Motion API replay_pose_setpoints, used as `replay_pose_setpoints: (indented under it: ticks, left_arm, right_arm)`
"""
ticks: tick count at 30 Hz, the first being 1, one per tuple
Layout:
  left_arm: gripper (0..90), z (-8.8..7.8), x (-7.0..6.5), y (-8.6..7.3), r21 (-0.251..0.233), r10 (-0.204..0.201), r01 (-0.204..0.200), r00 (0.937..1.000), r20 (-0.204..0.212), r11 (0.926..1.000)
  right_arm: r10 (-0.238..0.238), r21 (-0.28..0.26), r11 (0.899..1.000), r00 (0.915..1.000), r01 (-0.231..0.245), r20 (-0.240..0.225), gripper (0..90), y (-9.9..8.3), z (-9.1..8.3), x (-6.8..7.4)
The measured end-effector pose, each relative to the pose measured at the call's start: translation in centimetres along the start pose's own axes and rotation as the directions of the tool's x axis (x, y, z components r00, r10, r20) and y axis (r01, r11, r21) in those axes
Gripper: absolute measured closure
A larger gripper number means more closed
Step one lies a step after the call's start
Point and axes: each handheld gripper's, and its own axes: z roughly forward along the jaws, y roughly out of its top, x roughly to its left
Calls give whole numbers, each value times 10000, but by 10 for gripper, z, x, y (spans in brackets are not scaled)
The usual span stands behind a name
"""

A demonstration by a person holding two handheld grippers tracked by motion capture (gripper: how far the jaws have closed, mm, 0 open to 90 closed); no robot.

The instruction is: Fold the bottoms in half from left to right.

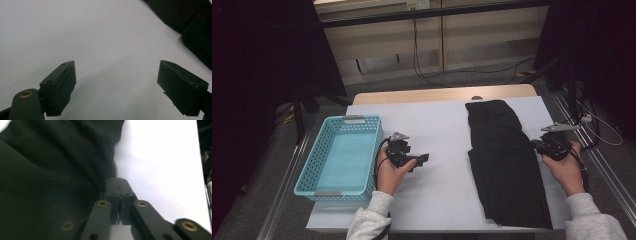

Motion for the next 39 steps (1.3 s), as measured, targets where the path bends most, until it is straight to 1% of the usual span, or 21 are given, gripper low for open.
replay_pose_setpoints:
  ticks: [1,3,4,5,7,8,10,12,14,15,17,18,20,21,23,25,27,30,33,36,39]
  left_arm:
    - [153,0,0,0,-21,4,-4,10000,-27,10000]
    - [150,0,0,0,-6,-26,26,10000,13,10000]
    - [150,0,0,0,6,-7,7,10000,-8,10000]
    - [150,0,0,0,5,-14,14,10000,-9,10000]
    - [148,-1,1,0,18,-36,36,10000,-16,10000]
    - [146,-1,1,0,30,-34,34,10000,-15,10000]
    - [145,-1,1,0,9,-13,13,10000,-41,10000]
    - [143,-2,2,-1,-1,-48,48,10000,-40,10000]
    - [140,-3,2,-1,34,-32,32,10000,-71,10000]
    - [140,-4,2,-2,12,-39,39,10000,-66,10000]
    - [136,-6,2,-2,27,-3,4,10000,-90,10000]
    - [133,-7,2,-3,36,14,-14,9999,-127,10000]
    - [127,-8,2,-4,73,4,-3,9999,-123,10000]
    - [122,-10,2,-4,104,-5,6,10000,-94,9999]
    - [112,-11,2,-6,153,36,-33,9998,-197,9999]
    - [108,-13,3,-8,183,81,-78,9998,-197,9998]
    - [102,-16,2,-9,196,133,-130,9997,-195,9997]
    - [97,-18,0,-10,112,90,-89,9999,-112,9999]
    - [97,-18,-2,-10,179,220,-218,9997,-105,9996]
    - [97,-19,-2,-11,192,245,-243,9996,-143,9995]
    - [97,-18,-3,-11,214,275,-273,9996,-97,9994]
  right_arm:
    - [-15,-100,9999,9999,16,119,750,1,0,1]
    - [-114,-253,9996,9999,111,-110,710,3,-2,4]
    - [-119,-366,9993,9999,117,-41,655,5,-3,6]
    - [-299,-492,9983,9995,304,102,603,7,-4,9]
    - [-239,-517,9984,9994,225,-253,570,12,-4,14]
    - [-267,-668,9975,9993,248,-271,516,14,-4,17]
    - [-436,-775,9962,9980,400,-453,500,19,-4,24]
    - [-475,-900,9951,9969,417,-632,433,26,-2,33]
    - [-532,-902,9949,9955,460,-790,410,30,2,40]
    - [-429,-906,9953,9944,341,-971,370,33,5,44]
    - [-343,-918,9955,9917,229,-1239,342,37,11,52]
    - [-352,-911,9956,9906,233,-1321,323,40,13,57]
    - [-423,-943,9951,9909,303,-1280,274,44,18,65]
    - [-403,-914,9954,9905,283,-1318,260,46,21,69]
    - [-443,-929,9952,9886,311,-1437,222,49,25,75]
    - [-475,-850,9958,9875,350,-1503,205,51,28,80]
    - [-348,-912,9956,9859,200,-1639,186,53,32,83]
    - [-330,-960,9952,9883,188,-1492,147,56,36,89]
    - [-166,-1014,9948,9863,-1,-1644,113,60,43,93]
    - [-406,-1015,9946,9847,236,-1692,110,63,50,100]
    - [-474,-781,9963,9842,345,-1705,107,66,59,105]
